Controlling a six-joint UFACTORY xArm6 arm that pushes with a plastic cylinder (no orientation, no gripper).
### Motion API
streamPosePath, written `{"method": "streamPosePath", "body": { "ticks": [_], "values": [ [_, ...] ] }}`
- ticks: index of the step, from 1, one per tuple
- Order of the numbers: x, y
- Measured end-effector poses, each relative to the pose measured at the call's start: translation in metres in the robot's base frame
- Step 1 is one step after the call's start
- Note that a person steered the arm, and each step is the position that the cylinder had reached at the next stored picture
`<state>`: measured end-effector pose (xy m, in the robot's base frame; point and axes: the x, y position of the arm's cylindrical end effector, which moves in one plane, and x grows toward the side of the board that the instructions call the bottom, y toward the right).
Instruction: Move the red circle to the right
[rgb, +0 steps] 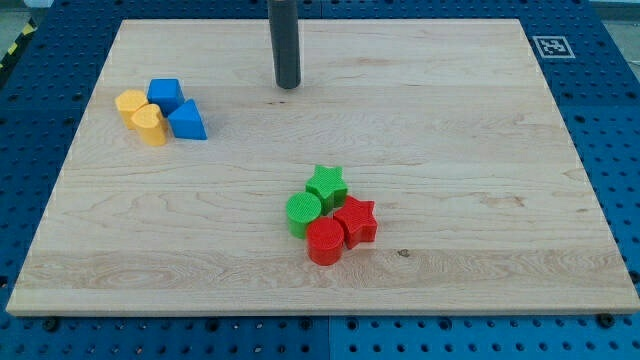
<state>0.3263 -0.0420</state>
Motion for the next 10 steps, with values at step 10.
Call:
{"method": "streamPosePath", "body": {
  "ticks": [10],
  "values": [
    [0.234, 0.028]
  ]
}}
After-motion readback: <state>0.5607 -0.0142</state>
